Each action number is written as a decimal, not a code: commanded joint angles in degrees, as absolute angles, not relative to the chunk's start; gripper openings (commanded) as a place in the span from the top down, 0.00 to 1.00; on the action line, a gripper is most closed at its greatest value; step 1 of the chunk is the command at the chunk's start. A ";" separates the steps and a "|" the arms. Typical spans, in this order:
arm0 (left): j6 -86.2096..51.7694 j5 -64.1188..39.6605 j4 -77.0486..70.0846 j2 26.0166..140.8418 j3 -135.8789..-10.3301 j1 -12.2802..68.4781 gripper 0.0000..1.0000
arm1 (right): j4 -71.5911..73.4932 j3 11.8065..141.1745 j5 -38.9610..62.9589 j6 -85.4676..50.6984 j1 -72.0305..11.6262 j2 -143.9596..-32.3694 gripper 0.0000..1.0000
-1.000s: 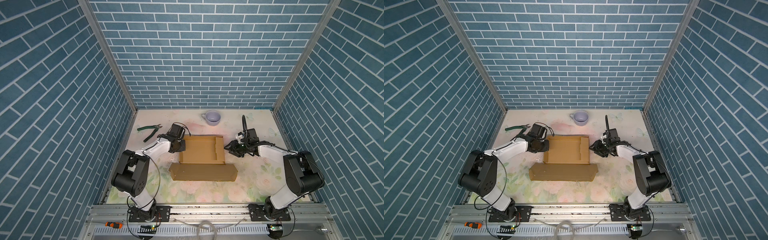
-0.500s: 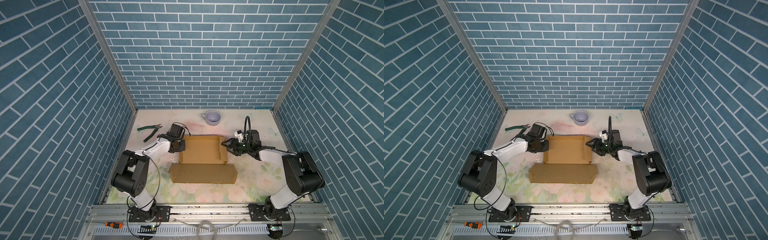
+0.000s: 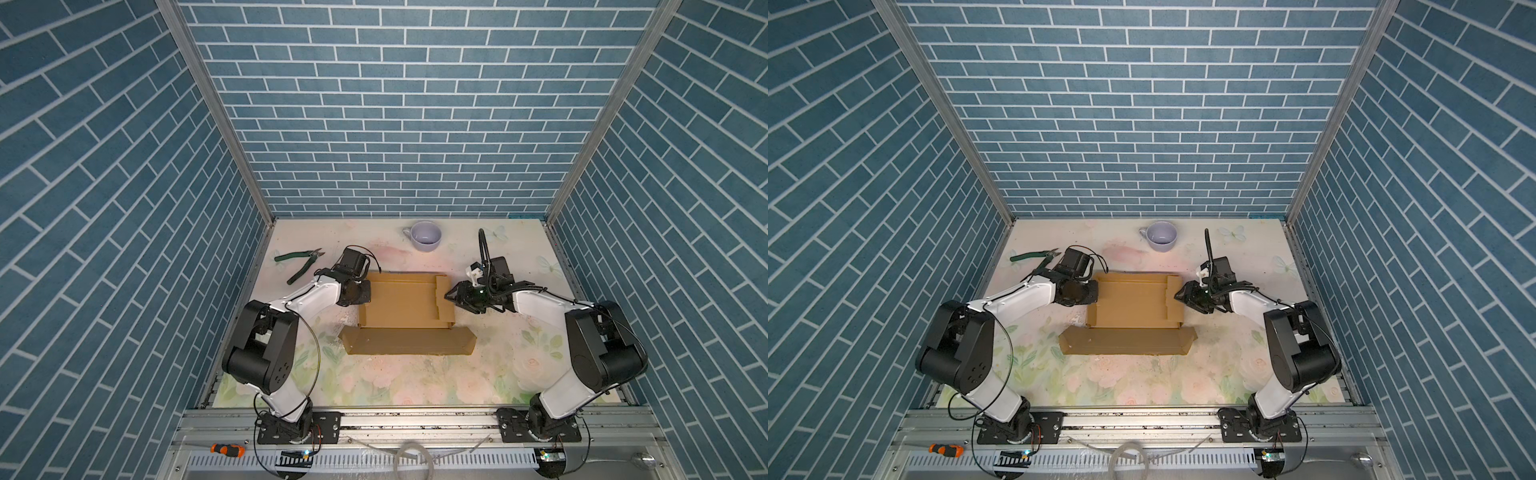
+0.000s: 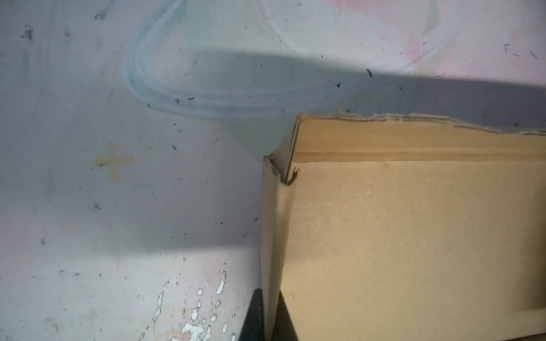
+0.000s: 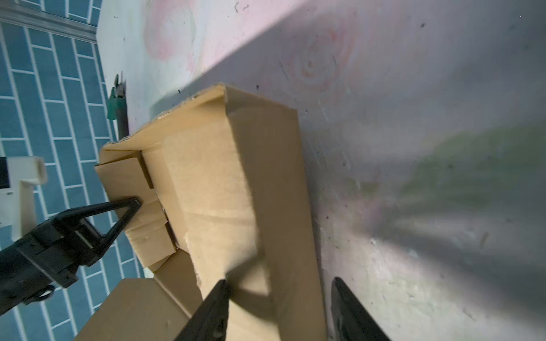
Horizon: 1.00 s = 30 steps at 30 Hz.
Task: Assemble paper box
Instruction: Press the paper box at the center of the table.
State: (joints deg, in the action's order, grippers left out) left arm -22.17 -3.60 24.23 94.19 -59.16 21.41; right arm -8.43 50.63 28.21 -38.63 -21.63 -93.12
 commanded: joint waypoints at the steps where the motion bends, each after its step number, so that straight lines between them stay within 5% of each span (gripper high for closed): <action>1: -22.94 -5.10 24.12 92.28 -59.50 21.67 1.00 | -18.39 52.13 17.95 -33.20 -23.32 -93.88 0.48; 12: -23.44 -5.91 23.31 91.14 -59.34 21.63 1.00 | -23.25 57.31 13.45 -30.79 -27.55 -97.44 0.40; 23: -23.49 -7.34 19.53 87.55 -57.86 22.02 1.00 | -25.80 58.63 2.97 -28.67 -30.30 -95.04 0.67; 30: -23.82 -7.00 7.85 78.78 -51.75 23.81 1.00 | -23.11 57.60 -2.31 -27.06 -31.43 -89.97 0.94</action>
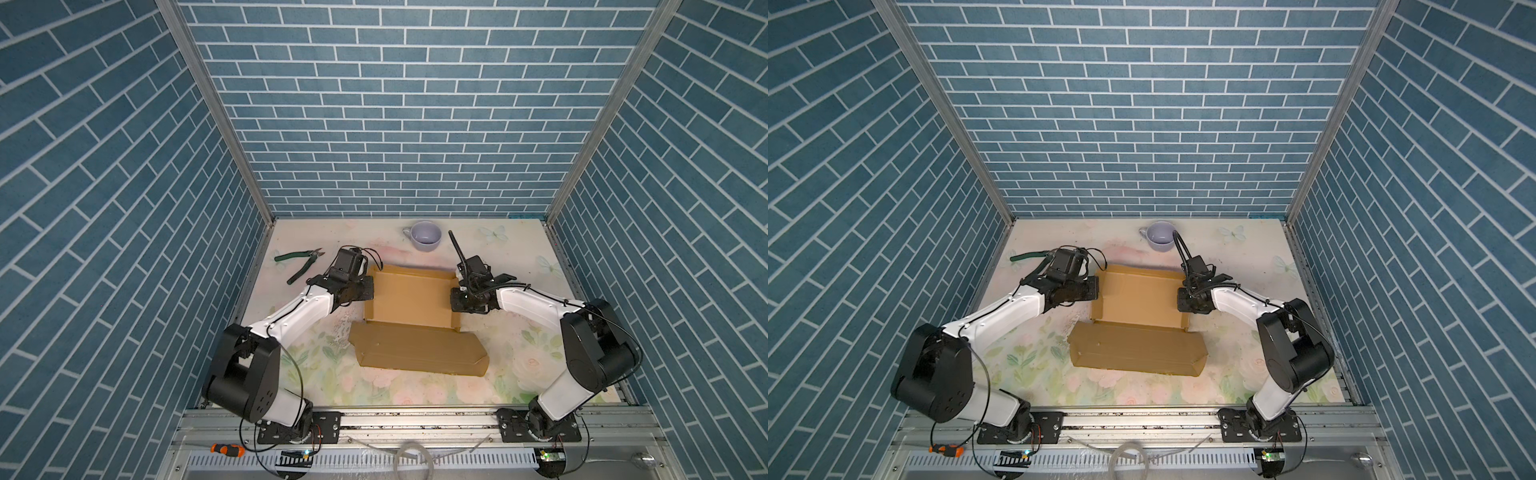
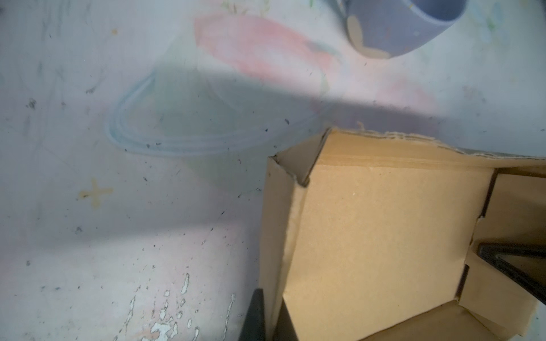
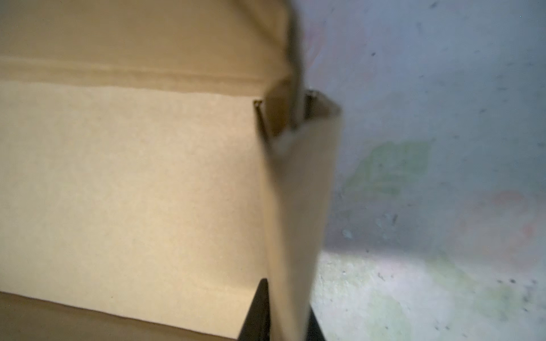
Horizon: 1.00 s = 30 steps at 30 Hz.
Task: Assemble paper box
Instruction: Press the paper box at the center of the table.
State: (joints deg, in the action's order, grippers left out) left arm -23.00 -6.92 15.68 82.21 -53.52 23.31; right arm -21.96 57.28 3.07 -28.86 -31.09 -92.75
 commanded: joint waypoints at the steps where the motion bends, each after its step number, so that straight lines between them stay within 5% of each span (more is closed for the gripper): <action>1: -23.99 -6.76 6.70 77.79 -50.81 24.10 1.00 | -22.89 57.38 -3.65 -26.73 -31.75 -89.50 0.96; 15: -28.01 -6.07 5.02 77.54 -48.81 26.95 1.00 | -26.85 61.03 -18.23 -23.95 -35.22 -93.90 1.00; 20: -28.21 -5.47 5.95 79.57 -49.13 26.92 1.00 | -28.42 63.01 -21.61 -23.61 -36.33 -96.16 0.92; 29: -29.06 -6.00 6.32 80.60 -48.96 26.89 1.00 | -32.04 66.23 -25.99 -24.20 -38.05 -100.28 1.00; 30: -29.16 -5.98 6.26 80.80 -48.92 26.92 1.00 | -32.24 66.35 -25.72 -24.46 -38.08 -100.49 0.93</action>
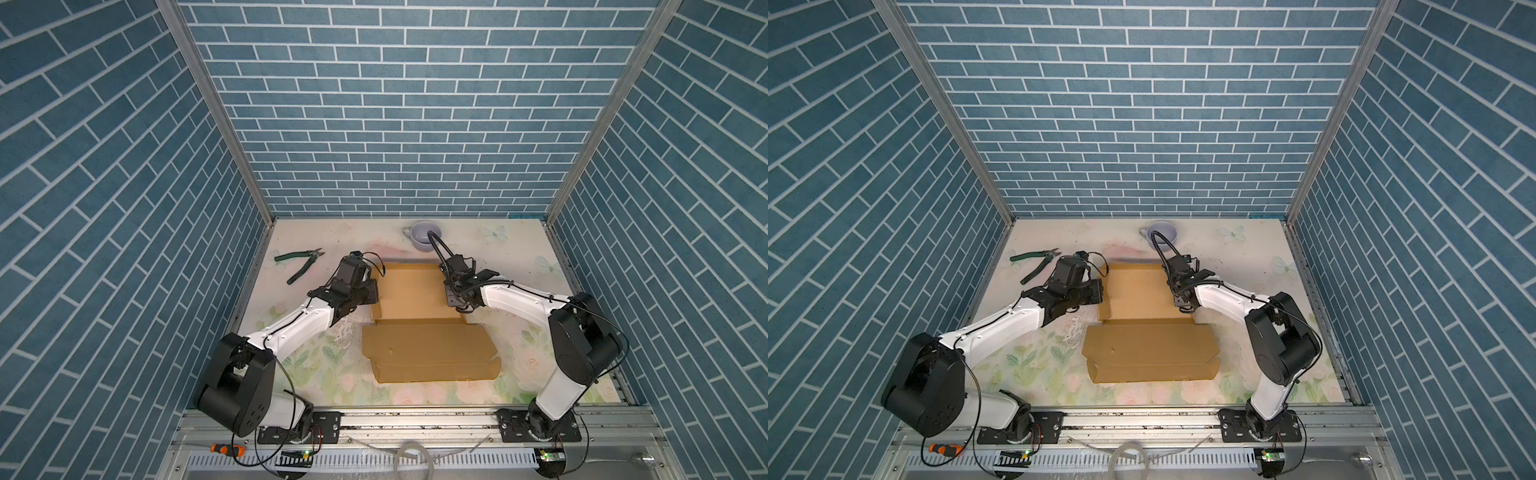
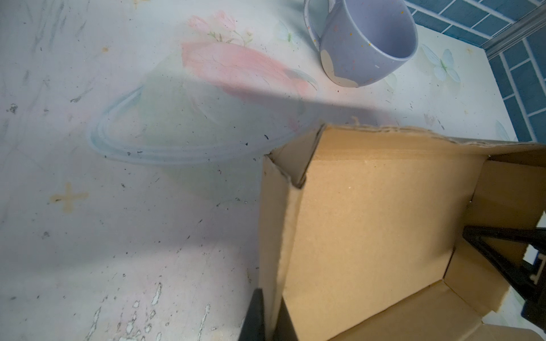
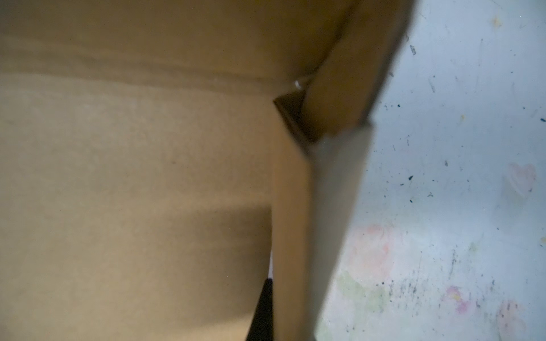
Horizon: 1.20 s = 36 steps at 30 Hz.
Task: Assemble paper box
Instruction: Press the paper box at the center of the table.
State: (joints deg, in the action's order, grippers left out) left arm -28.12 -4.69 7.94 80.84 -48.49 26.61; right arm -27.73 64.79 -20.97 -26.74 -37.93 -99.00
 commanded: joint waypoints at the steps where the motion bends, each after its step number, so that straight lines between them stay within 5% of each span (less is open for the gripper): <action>1: -29.18 -6.00 6.41 80.87 -48.88 26.90 1.00 | -32.87 66.68 -25.79 -24.76 -38.05 -100.74 0.86; 3: -29.18 -6.11 6.50 81.17 -48.88 26.91 1.00 | -33.81 67.19 -26.22 -25.14 -38.11 -101.28 0.84; 7: -29.56 -6.54 6.24 82.06 -49.13 26.98 1.00 | -33.98 67.43 -26.17 -25.79 -38.13 -101.72 1.00; 36: -29.89 -6.57 6.53 83.95 -50.55 28.22 1.00 | -39.51 73.43 -29.67 -29.32 -39.68 -110.76 1.00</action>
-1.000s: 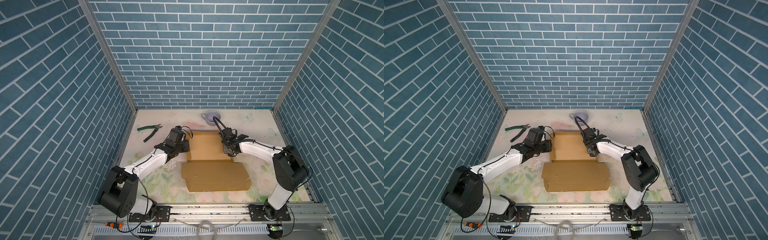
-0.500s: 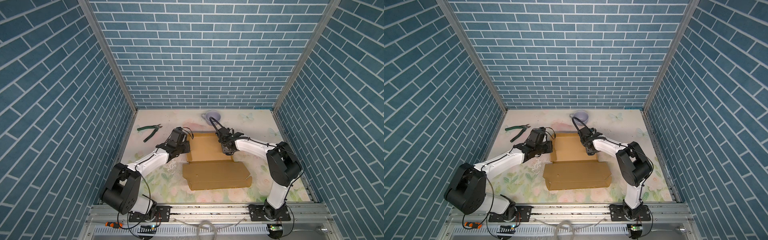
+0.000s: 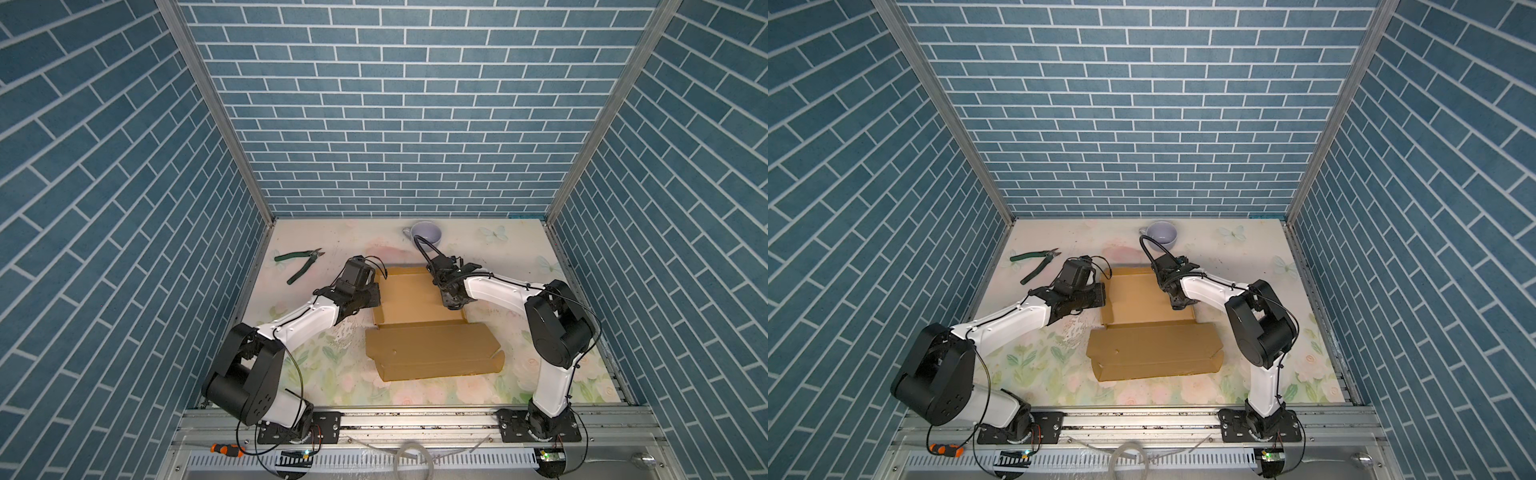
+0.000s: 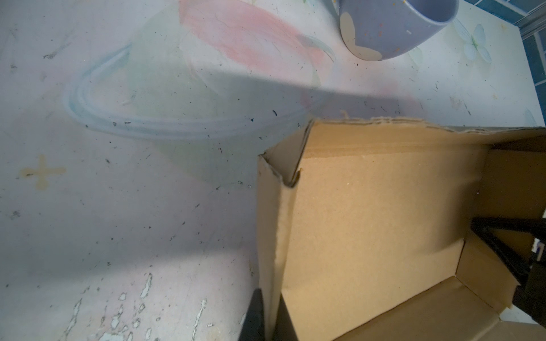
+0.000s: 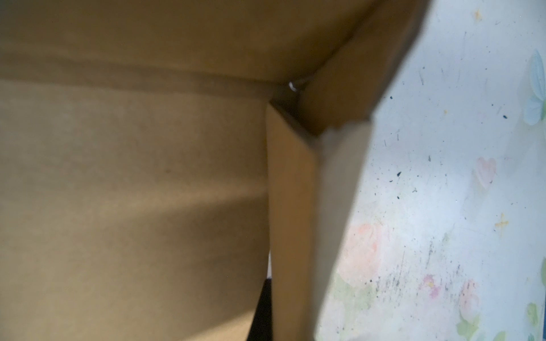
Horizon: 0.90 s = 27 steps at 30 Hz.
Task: Assemble paper box
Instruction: Press the paper box at the center of the table.
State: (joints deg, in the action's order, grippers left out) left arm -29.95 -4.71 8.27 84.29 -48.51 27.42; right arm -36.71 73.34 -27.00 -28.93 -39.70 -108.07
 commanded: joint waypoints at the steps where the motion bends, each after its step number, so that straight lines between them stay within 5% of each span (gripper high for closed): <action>1: -29.81 -6.43 6.82 83.93 -50.65 28.23 1.00 | -39.30 73.39 -28.57 -28.68 -39.73 -110.33 1.00; 12: -33.79 -3.79 18.18 83.93 -50.02 28.23 1.00 | -41.90 78.29 -13.53 -20.20 -37.19 -108.32 0.79; 27: -35.20 -2.83 18.12 78.34 -45.91 28.43 0.63 | -43.24 82.18 -8.45 -18.68 -36.31 -111.05 0.60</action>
